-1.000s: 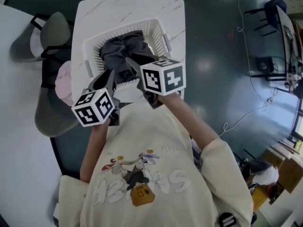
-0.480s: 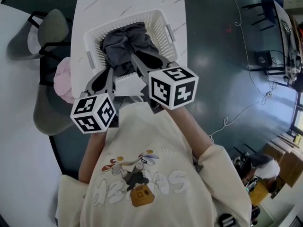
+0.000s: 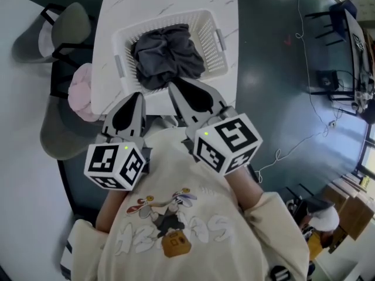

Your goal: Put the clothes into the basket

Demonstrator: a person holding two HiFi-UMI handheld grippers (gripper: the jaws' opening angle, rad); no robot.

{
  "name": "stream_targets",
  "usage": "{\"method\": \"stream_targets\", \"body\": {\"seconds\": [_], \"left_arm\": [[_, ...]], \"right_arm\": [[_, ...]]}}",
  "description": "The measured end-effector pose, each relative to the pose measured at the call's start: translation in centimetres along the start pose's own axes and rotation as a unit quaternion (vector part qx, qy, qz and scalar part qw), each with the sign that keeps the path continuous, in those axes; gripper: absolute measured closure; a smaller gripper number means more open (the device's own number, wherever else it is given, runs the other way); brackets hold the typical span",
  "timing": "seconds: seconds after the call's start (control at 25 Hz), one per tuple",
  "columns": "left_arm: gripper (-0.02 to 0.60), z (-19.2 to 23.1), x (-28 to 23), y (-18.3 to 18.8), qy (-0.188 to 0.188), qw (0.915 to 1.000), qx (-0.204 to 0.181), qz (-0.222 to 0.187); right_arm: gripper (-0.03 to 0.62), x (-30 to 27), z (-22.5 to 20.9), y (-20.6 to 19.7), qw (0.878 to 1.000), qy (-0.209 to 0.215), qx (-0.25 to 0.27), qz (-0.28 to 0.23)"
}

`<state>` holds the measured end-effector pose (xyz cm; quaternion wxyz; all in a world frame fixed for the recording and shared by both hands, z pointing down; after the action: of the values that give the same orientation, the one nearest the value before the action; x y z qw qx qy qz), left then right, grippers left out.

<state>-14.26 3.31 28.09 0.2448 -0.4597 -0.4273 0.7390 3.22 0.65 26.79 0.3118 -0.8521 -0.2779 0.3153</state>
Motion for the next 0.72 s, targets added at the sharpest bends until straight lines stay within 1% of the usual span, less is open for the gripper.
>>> {"method": "stream_targets", "body": {"seconds": [0.08,0.28,0.44,0.56,0.72], "left_arm": [[0.572,-0.3,0.6,0.3,0.001,0.9999,-0.006,-0.011],[0.572,-1.4,1.8,1.1,0.003,0.9983,-0.039,-0.042],[0.572,-2.3,2.9,1.5,0.007,0.9961,-0.066,-0.059],[0.572,-2.5,3.6,1.9,0.016,0.9946,-0.072,-0.074],[0.572,-2.7,4.4,2.0,0.023,0.9931,-0.079,-0.084]], "right_arm": [[0.559,0.6,0.6,0.0,1.0,0.0,0.023,-0.002],[0.56,1.6,1.8,-0.2,0.998,0.0,0.062,-0.009],[0.56,2.6,2.7,-0.7,0.998,-0.007,0.064,-0.025],[0.56,3.2,3.6,-0.4,0.995,-0.019,0.073,-0.065],[0.564,4.1,4.0,-0.6,0.994,-0.036,0.061,-0.086]]}}
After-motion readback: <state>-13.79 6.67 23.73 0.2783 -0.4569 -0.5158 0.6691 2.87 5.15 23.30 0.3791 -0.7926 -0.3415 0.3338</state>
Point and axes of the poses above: the fingertips, and each gripper's own axes: x backward along the fingers, z to its left, y out of its top, the point moved 9 cm from there along x, backward along the fingers, and after that the axes turned 12 degrees about -x, right-handed, at the moved point
